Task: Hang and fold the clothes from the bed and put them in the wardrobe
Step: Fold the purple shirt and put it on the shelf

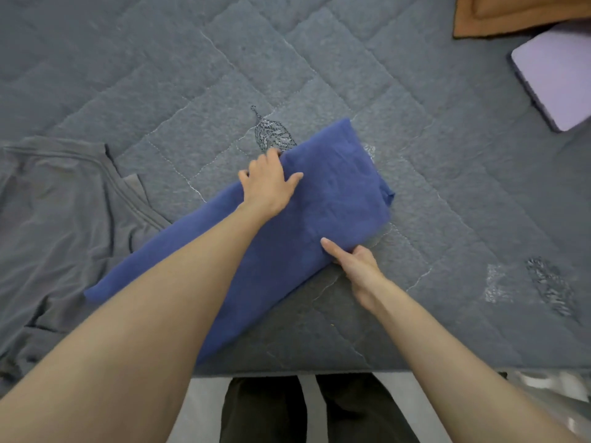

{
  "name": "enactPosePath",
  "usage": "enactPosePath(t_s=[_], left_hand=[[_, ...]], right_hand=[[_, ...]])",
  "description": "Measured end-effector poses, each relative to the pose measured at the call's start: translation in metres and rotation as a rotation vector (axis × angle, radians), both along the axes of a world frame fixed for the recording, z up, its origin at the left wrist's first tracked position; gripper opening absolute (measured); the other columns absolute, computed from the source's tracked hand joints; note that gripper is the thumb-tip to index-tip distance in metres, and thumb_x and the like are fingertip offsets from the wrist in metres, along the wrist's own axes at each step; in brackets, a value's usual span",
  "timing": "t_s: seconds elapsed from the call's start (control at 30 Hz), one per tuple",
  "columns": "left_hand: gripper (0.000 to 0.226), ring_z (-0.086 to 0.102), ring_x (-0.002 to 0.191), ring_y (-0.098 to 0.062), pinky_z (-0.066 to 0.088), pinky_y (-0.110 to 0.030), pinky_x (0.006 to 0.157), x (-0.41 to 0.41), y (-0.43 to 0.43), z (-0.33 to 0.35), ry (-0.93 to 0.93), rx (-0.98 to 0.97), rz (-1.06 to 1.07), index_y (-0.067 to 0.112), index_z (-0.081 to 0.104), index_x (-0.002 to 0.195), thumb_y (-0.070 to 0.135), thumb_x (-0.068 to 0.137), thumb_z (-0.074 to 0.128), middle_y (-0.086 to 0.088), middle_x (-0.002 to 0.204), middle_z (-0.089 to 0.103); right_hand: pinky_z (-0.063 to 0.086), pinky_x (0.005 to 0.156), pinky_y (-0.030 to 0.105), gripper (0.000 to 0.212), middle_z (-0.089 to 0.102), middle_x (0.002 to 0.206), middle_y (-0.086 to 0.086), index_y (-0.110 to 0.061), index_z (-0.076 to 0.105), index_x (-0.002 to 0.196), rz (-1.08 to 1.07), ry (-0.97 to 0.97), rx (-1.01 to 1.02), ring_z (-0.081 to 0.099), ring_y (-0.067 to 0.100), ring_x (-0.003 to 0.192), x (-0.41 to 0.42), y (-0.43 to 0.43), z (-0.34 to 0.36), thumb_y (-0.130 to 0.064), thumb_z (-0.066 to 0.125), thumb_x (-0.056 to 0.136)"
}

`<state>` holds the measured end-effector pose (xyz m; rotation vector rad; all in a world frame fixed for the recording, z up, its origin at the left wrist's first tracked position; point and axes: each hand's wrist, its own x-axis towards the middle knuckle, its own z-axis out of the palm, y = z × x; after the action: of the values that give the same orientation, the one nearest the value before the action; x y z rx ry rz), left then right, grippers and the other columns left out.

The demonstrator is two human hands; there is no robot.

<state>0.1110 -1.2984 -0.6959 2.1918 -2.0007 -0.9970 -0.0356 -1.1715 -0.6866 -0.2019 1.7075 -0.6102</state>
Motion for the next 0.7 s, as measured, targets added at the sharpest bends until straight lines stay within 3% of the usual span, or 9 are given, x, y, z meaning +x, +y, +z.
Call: enactPosePath(t_s=[0.07, 0.17, 0.27, 0.37, 0.47, 0.53, 0.57, 0.63, 0.7], left_hand=[[0.035, 0.054, 0.111, -0.031, 0.028, -0.043, 0.096, -0.005, -0.004, -0.002, -0.006, 0.067, -0.026, 0.014, 0.048, 0.110, 0.046, 0.095, 0.048, -0.009, 0.111, 0.064], [0.026, 0.057, 0.105, -0.032, 0.036, -0.041, 0.095, -0.001, -0.009, 0.001, 0.083, 0.141, 0.005, 0.016, 0.055, 0.091, 0.040, 0.096, 0.046, -0.010, 0.103, 0.066], [0.031, 0.057, 0.076, -0.023, 0.044, -0.028, 0.070, 0.012, -0.012, 0.018, 0.314, 0.159, 0.155, 0.007, 0.061, 0.082, 0.035, 0.092, 0.053, -0.003, 0.079, 0.062], [0.030, 0.044, 0.057, -0.011, 0.034, -0.016, 0.045, 0.025, -0.010, 0.045, 0.452, 0.152, 0.267, 0.014, 0.055, 0.067, 0.034, 0.089, 0.060, 0.006, 0.062, 0.051], [0.025, 0.054, 0.071, -0.006, 0.040, -0.008, 0.056, 0.038, -0.003, 0.075, 0.507, 0.115, 0.300, 0.016, 0.059, 0.098, 0.037, 0.087, 0.065, 0.010, 0.084, 0.060], [0.055, 0.054, 0.105, -0.006, 0.041, -0.009, 0.084, 0.046, 0.001, 0.095, 0.509, 0.097, 0.282, 0.023, 0.042, 0.134, 0.038, 0.087, 0.066, 0.010, 0.123, 0.055], [0.068, 0.045, 0.121, -0.006, 0.036, -0.013, 0.098, 0.049, 0.002, 0.104, 0.513, 0.082, 0.235, 0.027, 0.031, 0.145, 0.036, 0.087, 0.066, 0.010, 0.141, 0.044], [0.074, 0.037, 0.128, 0.001, 0.025, -0.004, 0.101, 0.052, 0.003, 0.121, 0.515, 0.029, 0.072, 0.025, 0.033, 0.147, 0.031, 0.084, 0.071, 0.012, 0.146, 0.040], [0.066, 0.048, 0.117, 0.003, 0.027, 0.006, 0.089, 0.055, 0.003, 0.136, 0.441, -0.003, -0.117, 0.025, 0.054, 0.134, 0.026, 0.073, 0.081, 0.011, 0.128, 0.058]], right_hand=[[0.049, 0.075, 0.019, 0.033, 0.070, 0.108, 0.004, -0.005, 0.064, 0.110, 0.015, -0.013, 0.012, 0.065, 0.013, 0.095, 0.000, 0.001, -0.003, -0.024, 0.073, 0.084], [0.049, 0.066, 0.016, 0.015, 0.069, 0.099, 0.003, -0.007, 0.065, 0.101, -0.139, -0.012, -0.028, 0.063, 0.010, 0.082, 0.006, -0.002, -0.003, -0.016, 0.066, 0.089], [0.047, 0.056, 0.011, 0.001, 0.068, 0.087, -0.006, -0.013, 0.064, 0.090, -0.312, -0.025, -0.096, 0.062, 0.002, 0.075, 0.011, -0.008, 0.005, -0.013, 0.064, 0.090], [0.047, 0.059, 0.009, 0.017, 0.067, 0.095, 0.000, -0.008, 0.061, 0.104, -0.414, 0.022, -0.171, 0.062, 0.006, 0.082, 0.009, -0.014, 0.025, -0.012, 0.066, 0.088], [0.047, 0.063, 0.006, 0.045, 0.064, 0.093, -0.002, -0.014, 0.040, 0.123, -0.401, 0.089, -0.285, 0.061, 0.001, 0.077, -0.003, -0.020, 0.057, -0.011, 0.068, 0.088], [0.049, 0.072, 0.010, 0.053, 0.068, 0.092, 0.000, -0.029, 0.033, 0.126, -0.267, 0.067, -0.379, 0.063, 0.001, 0.078, -0.012, -0.023, 0.082, -0.006, 0.064, 0.089], [0.049, 0.076, 0.010, 0.053, 0.070, 0.097, 0.003, -0.031, 0.035, 0.128, -0.161, 0.066, -0.417, 0.063, 0.002, 0.082, -0.017, -0.025, 0.093, -0.004, 0.062, 0.090], [0.044, 0.084, 0.008, 0.045, 0.065, 0.120, 0.005, -0.021, 0.047, 0.131, 0.098, 0.123, -0.466, 0.058, 0.001, 0.098, -0.024, -0.028, 0.113, -0.001, 0.058, 0.091], [0.040, 0.096, 0.013, 0.047, 0.057, 0.133, 0.000, -0.016, 0.054, 0.131, 0.386, 0.212, -0.440, 0.052, 0.002, 0.113, -0.029, -0.030, 0.126, -0.007, 0.067, 0.086]])
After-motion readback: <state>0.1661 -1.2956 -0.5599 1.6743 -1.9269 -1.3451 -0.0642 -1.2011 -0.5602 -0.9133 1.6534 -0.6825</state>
